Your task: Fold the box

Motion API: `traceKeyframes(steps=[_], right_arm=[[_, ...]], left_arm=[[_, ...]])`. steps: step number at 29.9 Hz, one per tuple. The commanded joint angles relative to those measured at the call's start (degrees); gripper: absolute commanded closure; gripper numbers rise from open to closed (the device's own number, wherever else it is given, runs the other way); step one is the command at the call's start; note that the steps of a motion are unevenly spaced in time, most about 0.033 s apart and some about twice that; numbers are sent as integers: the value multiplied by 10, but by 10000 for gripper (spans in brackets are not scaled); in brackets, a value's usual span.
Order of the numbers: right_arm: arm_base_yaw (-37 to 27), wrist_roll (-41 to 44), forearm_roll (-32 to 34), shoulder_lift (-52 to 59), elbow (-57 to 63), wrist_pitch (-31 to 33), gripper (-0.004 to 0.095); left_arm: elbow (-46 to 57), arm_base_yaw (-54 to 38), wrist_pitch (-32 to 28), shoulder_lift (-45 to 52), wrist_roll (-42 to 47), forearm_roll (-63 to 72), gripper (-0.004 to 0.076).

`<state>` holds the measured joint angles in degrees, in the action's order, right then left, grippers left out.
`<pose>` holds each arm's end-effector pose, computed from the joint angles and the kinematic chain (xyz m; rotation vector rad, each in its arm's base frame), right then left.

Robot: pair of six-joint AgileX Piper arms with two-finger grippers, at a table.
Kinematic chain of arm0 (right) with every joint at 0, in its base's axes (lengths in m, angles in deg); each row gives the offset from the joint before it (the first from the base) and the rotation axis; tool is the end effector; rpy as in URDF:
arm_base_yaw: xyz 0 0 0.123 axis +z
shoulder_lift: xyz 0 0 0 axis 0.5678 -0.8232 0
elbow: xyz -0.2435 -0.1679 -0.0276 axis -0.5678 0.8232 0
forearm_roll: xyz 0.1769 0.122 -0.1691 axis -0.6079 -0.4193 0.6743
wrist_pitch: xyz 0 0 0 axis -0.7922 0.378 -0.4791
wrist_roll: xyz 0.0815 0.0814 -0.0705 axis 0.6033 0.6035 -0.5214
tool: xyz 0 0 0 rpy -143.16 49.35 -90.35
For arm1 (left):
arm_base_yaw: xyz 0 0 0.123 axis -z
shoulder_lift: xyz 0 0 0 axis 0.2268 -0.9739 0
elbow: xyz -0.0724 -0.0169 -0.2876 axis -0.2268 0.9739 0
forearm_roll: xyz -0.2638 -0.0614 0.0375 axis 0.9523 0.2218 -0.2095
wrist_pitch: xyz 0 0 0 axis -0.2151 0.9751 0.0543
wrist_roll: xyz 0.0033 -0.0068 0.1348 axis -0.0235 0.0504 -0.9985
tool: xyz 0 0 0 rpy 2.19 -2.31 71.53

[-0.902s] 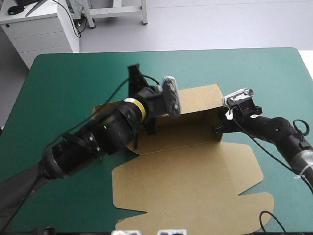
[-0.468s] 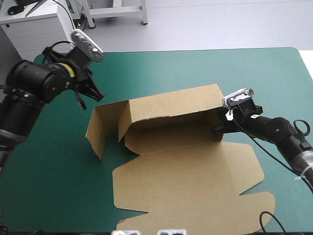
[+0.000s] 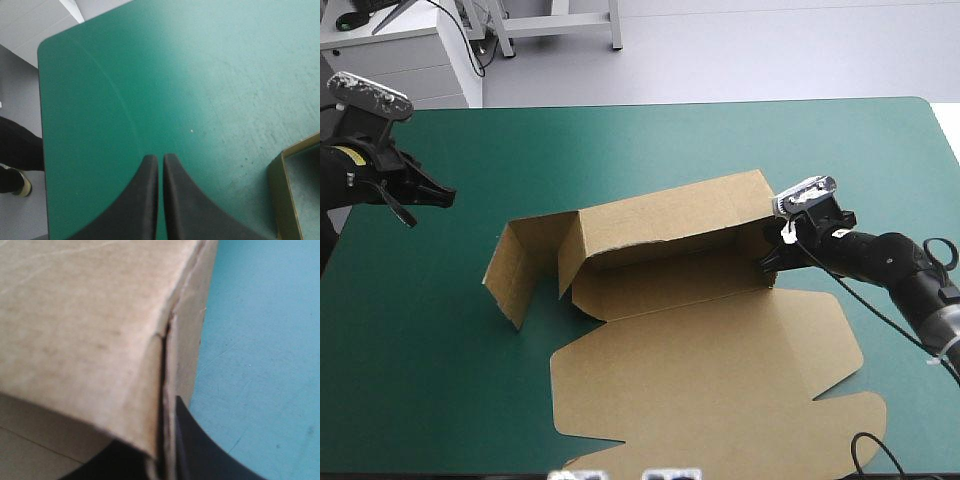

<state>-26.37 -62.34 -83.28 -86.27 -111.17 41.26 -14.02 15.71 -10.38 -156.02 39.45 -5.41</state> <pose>0.3104 0.0878 0.2737 -0.6318 2.1240 0.2827 0.2872 -0.0082 0.4623 0.4455 2.2734 0.2007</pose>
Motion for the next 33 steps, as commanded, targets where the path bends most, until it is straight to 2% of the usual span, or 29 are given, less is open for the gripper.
traceKeyframes(steps=[1,8,11,16,21,27,33], right_arm=[[-2,77,60,25,-60,23,921],[-2,313,262,18,-165,147,922],[-2,375,308,5,-203,212,922],[-2,411,322,-31,-255,296,921],[-2,446,322,-86,-301,324,922],[-2,459,319,-193,-383,405,922],[-2,481,321,-297,-497,439,922]], left_arm=[[34,-2,-39,26,6,12,708],[149,-2,-144,84,5,22,709],[181,-2,-178,106,5,22,709],[203,-2,-191,122,5,22,709],[203,-2,-198,122,5,22,712],[203,-2,-201,122,5,26,712],[203,-2,-203,122,5,31,712]])
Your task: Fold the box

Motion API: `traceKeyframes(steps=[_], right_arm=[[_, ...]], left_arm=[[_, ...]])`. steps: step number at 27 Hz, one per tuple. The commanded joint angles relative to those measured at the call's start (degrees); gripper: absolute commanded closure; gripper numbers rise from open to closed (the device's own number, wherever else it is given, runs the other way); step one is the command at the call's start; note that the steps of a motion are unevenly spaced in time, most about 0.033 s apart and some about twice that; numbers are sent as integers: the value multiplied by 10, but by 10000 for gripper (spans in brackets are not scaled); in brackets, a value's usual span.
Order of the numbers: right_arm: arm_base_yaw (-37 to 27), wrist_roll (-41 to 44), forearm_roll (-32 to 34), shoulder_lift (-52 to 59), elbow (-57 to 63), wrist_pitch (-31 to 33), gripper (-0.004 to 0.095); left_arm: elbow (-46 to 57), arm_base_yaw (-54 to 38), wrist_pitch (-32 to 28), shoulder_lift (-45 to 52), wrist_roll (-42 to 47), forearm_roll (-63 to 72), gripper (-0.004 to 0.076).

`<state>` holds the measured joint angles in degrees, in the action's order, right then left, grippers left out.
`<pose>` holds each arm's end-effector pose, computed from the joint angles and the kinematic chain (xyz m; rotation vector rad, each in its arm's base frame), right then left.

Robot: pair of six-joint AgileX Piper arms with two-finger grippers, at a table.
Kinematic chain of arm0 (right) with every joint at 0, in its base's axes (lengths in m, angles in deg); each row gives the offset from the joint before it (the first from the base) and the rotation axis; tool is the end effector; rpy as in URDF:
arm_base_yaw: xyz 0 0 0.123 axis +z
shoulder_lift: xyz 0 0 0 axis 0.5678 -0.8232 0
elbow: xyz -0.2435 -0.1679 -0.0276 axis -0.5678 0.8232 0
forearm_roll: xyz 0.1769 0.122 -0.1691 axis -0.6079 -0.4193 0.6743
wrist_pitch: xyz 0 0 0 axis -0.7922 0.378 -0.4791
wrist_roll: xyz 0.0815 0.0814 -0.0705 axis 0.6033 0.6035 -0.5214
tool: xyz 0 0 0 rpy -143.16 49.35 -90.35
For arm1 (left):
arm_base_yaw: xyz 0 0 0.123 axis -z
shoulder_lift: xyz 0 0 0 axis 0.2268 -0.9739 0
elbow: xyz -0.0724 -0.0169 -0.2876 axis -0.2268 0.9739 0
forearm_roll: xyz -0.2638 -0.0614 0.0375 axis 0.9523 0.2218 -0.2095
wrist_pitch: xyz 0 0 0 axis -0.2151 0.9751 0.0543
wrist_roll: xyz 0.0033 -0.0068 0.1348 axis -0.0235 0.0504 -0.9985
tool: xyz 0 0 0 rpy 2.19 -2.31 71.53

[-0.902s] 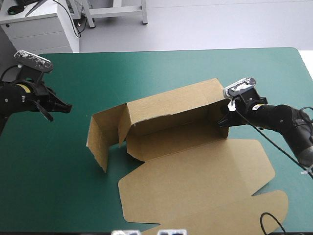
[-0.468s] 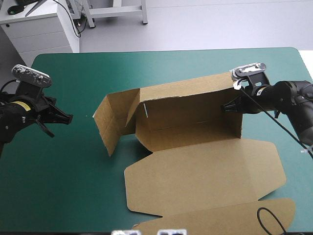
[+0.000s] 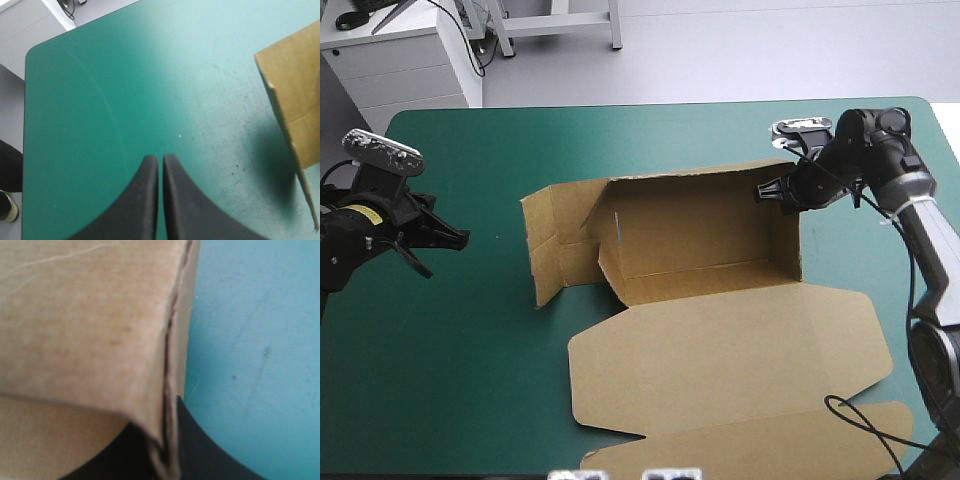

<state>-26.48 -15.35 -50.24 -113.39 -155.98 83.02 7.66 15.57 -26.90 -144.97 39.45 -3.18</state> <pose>0.4057 0.0796 0.3020 -0.3558 2.7443 0.2357 0.2619 -0.0113 0.4122 0.4242 2.1702 0.1671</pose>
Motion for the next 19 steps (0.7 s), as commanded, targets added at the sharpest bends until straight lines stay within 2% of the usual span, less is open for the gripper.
traceKeyframes(steps=[1,11,13,16,17,18,19], right_arm=[[-1,19,-10,-40,-65,21,922],[-1,31,-5,-118,-115,20,919],[-1,27,1,-119,-115,12,882],[-1,25,1,-119,-116,1,739],[-1,20,-3,-119,-116,-2,588],[-1,19,-4,-119,-116,-2,509],[-1,9,-8,-119,-116,7,386]], left_arm=[[-14,0,-38,11,5,9,712],[-14,0,-38,11,5,9,712],[-14,0,-39,11,5,9,712],[-14,0,-39,11,5,9,712],[-14,0,-39,11,5,9,712],[-14,0,-39,11,5,9,712],[-14,0,-39,11,5,9,712]])
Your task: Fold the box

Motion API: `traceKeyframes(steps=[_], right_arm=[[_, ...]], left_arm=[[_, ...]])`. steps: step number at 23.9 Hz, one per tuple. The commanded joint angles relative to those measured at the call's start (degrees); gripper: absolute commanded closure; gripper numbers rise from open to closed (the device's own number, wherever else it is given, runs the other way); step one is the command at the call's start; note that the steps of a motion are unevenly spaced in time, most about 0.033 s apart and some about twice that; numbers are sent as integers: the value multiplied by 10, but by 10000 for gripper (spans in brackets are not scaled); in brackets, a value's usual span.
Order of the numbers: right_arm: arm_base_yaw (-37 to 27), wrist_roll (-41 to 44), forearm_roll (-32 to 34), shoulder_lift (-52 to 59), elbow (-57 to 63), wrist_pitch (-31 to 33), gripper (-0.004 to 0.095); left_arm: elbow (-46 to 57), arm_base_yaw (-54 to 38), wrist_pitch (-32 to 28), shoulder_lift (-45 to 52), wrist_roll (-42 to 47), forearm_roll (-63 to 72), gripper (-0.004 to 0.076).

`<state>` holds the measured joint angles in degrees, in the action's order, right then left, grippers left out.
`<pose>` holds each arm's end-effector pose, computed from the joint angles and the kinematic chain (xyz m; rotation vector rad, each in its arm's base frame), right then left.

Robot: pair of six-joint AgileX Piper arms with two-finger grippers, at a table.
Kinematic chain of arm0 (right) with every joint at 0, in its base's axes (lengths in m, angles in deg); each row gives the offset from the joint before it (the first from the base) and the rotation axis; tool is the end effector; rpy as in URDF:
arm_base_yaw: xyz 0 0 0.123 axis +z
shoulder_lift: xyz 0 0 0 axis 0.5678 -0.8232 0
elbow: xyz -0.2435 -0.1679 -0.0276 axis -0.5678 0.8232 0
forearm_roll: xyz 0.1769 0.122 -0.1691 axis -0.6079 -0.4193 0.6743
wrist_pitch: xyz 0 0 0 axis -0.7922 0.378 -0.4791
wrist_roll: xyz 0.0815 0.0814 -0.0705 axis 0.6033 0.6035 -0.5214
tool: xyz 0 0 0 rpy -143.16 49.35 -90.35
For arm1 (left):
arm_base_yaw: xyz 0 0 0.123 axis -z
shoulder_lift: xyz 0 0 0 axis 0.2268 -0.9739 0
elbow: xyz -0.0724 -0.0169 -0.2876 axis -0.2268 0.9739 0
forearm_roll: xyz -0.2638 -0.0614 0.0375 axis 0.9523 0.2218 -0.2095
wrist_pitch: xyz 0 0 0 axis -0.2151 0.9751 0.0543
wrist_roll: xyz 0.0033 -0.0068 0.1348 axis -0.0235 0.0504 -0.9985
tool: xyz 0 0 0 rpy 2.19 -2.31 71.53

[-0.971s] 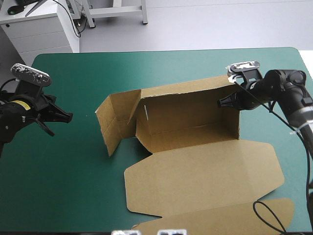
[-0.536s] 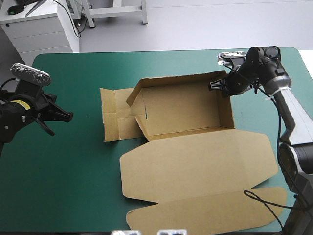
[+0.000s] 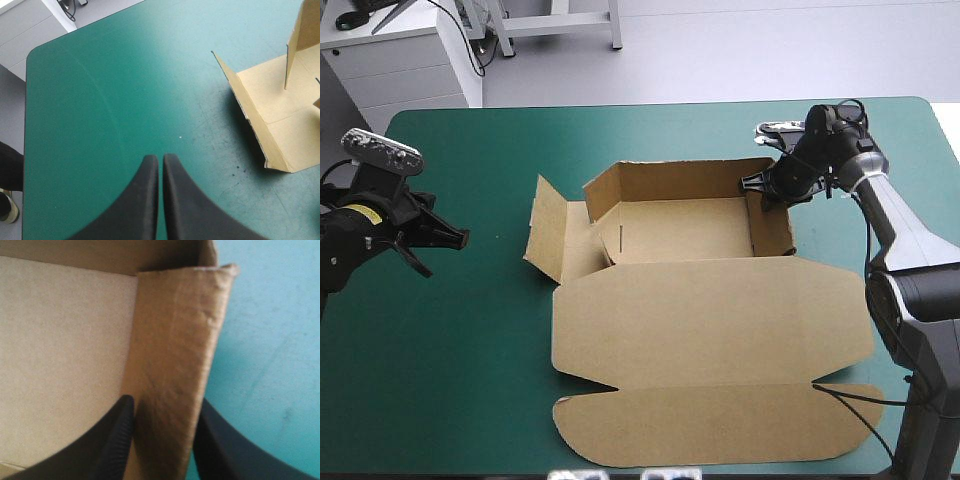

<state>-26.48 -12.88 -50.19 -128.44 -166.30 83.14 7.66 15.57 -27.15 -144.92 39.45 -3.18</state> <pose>0.4653 0.0880 0.2422 -0.2968 2.8391 0.2472 0.2620 -0.0113 0.4129 0.4232 2.1651 0.1678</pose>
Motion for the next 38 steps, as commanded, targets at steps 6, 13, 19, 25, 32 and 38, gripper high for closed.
traceKeyframes(steps=[6,13,19,25,32,38], right_arm=[[-1,-13,-15,65,-18,21,310],[-1,-2,-6,80,34,21,310],[-1,-13,3,64,55,21,329],[-1,-28,2,51,60,21,590],[-1,-64,2,51,60,21,925],[-1,-81,-26,51,60,20,927]], left_arm=[[-14,0,-30,11,5,9,712],[-14,0,-23,11,5,10,712],[-14,0,-25,11,5,12,714],[-14,0,-24,11,9,19,713],[-14,0,-1,11,9,19,714],[-14,0,14,11,47,11,715]])
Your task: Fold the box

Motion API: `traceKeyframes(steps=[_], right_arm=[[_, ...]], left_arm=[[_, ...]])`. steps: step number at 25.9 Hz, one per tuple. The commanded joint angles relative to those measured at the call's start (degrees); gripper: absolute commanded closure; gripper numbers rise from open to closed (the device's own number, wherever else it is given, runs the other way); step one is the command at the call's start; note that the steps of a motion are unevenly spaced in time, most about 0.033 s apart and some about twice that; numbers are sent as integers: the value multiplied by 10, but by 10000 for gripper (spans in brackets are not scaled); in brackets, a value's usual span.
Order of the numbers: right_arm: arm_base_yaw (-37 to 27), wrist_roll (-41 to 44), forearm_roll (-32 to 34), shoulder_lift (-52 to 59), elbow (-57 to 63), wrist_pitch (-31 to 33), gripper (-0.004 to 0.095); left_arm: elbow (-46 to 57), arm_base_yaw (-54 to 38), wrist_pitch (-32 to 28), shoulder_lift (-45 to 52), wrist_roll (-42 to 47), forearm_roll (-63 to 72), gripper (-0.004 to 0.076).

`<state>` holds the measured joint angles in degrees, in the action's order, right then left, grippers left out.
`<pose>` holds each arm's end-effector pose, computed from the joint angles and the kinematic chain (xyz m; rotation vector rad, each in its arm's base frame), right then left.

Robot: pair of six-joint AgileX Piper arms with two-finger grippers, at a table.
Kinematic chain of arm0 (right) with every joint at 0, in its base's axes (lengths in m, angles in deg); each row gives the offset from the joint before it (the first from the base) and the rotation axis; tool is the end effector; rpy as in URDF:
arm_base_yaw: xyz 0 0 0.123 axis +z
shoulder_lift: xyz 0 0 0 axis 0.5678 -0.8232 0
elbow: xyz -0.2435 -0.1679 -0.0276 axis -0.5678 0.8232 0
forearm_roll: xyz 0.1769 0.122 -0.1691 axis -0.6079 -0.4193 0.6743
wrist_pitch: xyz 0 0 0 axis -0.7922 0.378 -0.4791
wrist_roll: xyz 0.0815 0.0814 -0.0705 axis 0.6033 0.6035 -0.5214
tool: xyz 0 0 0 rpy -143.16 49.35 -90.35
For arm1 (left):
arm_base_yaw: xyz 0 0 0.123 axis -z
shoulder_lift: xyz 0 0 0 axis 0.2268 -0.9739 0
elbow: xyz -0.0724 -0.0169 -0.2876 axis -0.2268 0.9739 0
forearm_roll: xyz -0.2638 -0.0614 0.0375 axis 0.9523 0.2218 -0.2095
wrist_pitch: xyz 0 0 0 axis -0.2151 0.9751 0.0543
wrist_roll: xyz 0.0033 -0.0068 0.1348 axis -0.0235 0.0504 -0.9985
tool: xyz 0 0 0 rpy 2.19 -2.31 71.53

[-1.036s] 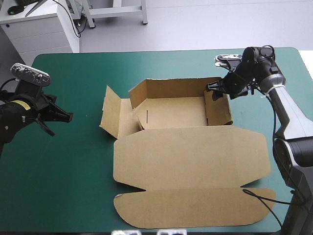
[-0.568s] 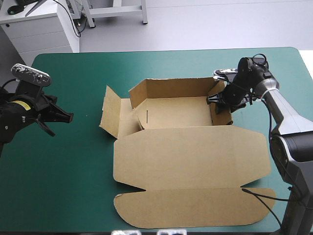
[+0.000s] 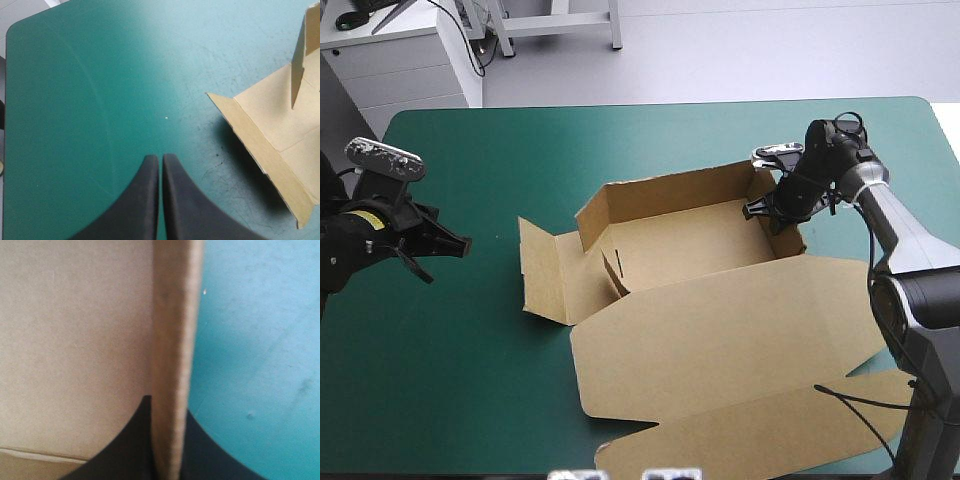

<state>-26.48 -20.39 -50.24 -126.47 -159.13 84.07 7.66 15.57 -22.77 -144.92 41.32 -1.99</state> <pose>0.4417 0.0849 0.2196 -0.4895 2.9110 0.2331 0.2555 -0.0133 0.4048 0.3966 2.2451 0.1148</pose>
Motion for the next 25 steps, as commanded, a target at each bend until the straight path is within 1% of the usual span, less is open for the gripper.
traceKeyframes(steps=[1,6,11,13,19,25], right_arm=[[-1,-6,-25,32,-12,11,927],[-4,-11,-25,55,-12,11,927],[-33,-12,-28,121,-12,12,927],[-53,-15,-30,163,-12,12,927],[-95,-22,-32,241,-12,12,927],[-107,-27,-34,293,-12,12,927]], left_arm=[[-14,0,-30,11,42,-4,715],[-14,0,-26,8,51,-4,715],[-14,0,-11,-20,51,-4,715],[-14,0,-18,-29,51,-4,715],[-14,0,-44,-34,51,-6,715],[-14,-19,-52,-36,48,3,715]])
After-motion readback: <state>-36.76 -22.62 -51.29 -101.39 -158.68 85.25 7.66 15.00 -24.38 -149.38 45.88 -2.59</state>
